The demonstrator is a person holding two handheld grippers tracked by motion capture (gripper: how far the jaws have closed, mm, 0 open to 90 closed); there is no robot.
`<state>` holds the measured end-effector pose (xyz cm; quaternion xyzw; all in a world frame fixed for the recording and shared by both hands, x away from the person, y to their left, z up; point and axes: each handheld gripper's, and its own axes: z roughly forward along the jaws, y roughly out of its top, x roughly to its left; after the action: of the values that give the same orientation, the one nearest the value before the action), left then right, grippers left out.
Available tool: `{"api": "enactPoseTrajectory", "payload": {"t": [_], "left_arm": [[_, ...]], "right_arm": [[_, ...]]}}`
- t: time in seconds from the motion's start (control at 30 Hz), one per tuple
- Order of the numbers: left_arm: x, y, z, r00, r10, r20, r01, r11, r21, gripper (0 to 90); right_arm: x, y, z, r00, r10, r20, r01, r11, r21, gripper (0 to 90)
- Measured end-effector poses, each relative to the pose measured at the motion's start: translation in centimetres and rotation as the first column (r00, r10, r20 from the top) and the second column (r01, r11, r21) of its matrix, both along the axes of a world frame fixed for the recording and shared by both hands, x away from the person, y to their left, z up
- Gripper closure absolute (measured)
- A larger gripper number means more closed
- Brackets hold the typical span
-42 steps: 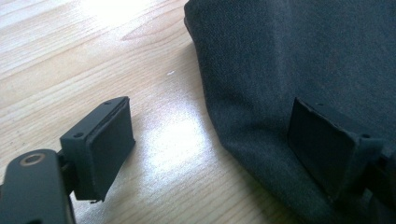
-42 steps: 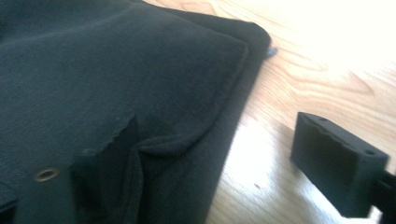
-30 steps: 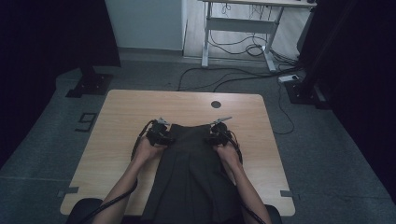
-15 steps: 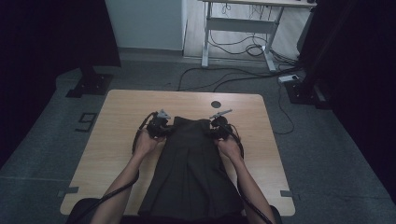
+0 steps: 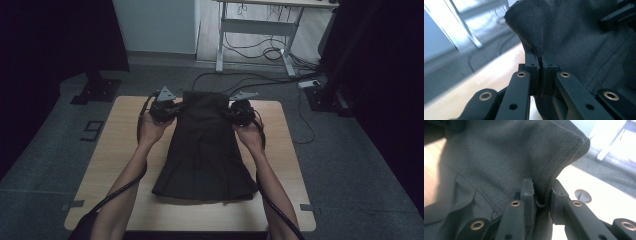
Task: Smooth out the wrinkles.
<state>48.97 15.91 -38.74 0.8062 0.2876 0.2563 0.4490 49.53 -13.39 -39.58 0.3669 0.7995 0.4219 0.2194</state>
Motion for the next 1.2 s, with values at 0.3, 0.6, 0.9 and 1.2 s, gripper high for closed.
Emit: {"api": "enactPoseTrajectory", "payload": {"t": [0.3,0.6,0.9,1.2], "left_arm": [[-6.0,0.4,-3.8,0.9953,-0.059,0.077,0.055,0.9971,0.053,85.2],[-9.1,0.8,-8.3,0.993,-0.116,-0.022,0.117,0.9923,0.042,84.8],[-10.6,0.6,-11.3,0.9794,-0.161,-0.122,0.171,0.9826,0.073,84.5],[-11.6,0.2,-13.5,0.9696,-0.192,-0.152,0.212,0.9684,0.132,84.5]], "right_arm": [[-6.0,-0.5,-2.2,0.9943,0.093,0.052,-0.092,0.9957,-0.007,75.7],[-9.3,-1.0,-6.7,0.9892,0.137,-0.051,-0.137,0.9905,0.007,75.7],[-11.0,-1.2,-10.2,0.978,0.146,-0.149,-0.146,0.9892,0.012,75.8],[-11.9,-0.9,-12.7,0.9698,0.155,-0.188,-0.156,0.9877,0.008,76.1]]}}
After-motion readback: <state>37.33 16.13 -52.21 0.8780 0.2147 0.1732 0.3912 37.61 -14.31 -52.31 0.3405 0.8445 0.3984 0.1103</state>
